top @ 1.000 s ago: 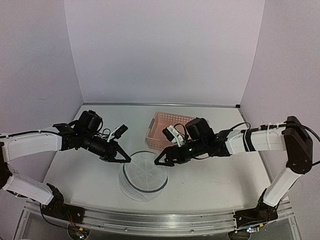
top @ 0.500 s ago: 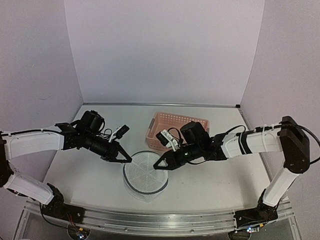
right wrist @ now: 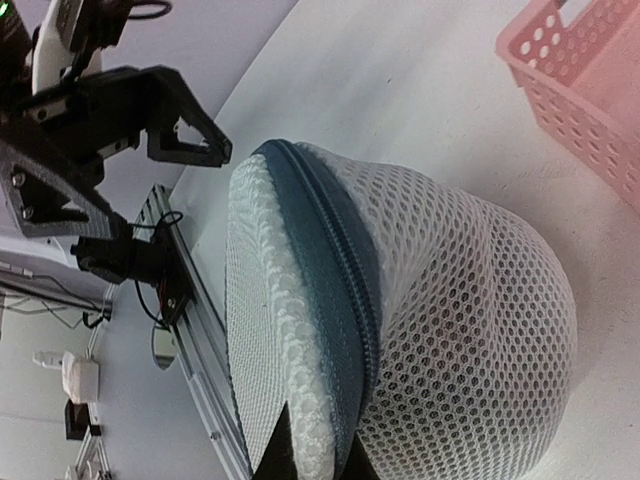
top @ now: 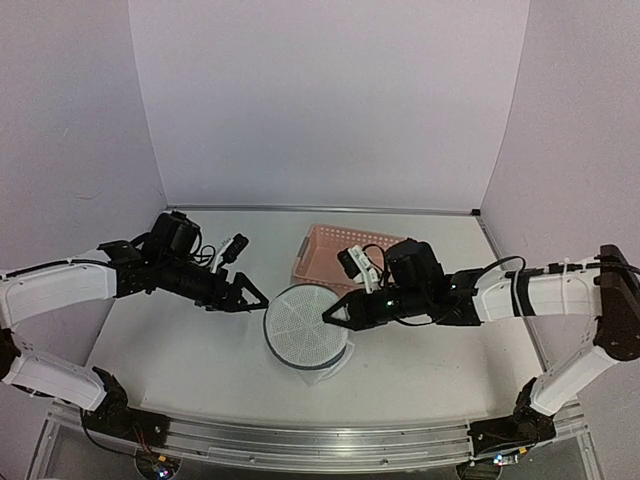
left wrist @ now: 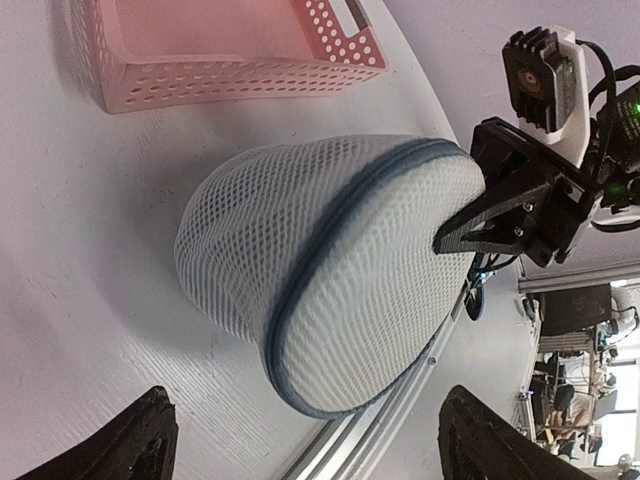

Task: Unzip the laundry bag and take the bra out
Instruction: Pick up the laundry bag from the center of the board.

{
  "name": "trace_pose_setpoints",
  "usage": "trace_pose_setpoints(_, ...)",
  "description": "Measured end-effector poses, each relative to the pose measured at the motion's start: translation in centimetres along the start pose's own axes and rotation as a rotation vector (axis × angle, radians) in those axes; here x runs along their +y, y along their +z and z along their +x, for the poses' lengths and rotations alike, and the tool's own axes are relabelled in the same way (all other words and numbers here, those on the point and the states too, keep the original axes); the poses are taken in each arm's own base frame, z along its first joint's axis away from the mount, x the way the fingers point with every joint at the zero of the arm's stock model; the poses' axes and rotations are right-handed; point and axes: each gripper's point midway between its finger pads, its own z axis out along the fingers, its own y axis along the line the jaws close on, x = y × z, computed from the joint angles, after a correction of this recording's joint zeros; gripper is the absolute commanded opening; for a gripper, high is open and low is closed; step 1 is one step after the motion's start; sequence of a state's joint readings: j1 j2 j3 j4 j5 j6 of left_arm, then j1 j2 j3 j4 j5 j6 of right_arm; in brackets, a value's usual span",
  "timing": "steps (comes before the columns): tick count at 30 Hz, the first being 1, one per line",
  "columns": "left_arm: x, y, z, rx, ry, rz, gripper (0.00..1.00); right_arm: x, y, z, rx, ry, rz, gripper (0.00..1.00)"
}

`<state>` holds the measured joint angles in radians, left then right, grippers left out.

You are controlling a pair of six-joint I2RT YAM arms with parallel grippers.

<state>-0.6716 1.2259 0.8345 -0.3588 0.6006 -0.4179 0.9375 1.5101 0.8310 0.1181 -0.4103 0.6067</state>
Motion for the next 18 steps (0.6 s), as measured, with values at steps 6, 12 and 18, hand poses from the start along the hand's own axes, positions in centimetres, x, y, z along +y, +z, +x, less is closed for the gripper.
trace_pose_setpoints(6, -1.2, -1.4, -1.3, -0.088, -0.007, 0.017, 1.0, 0.6, -1.2, -2.8, -0.174, 0.101, 0.053, 0.0)
trace_pose_setpoints(12, -2.1, -1.5, -1.3, -0.172, -0.083, 0.125, 0.99, 1.4, -2.1, -5.3, -0.339, 0.202, 0.075, 0.0)
trace_pose_setpoints(18, -1.5, -0.8, -0.9, -0.207, -0.206, 0.182, 0.99, 2.1, -2.5, -6.9, -0.446, 0.276, 0.091, 0.0)
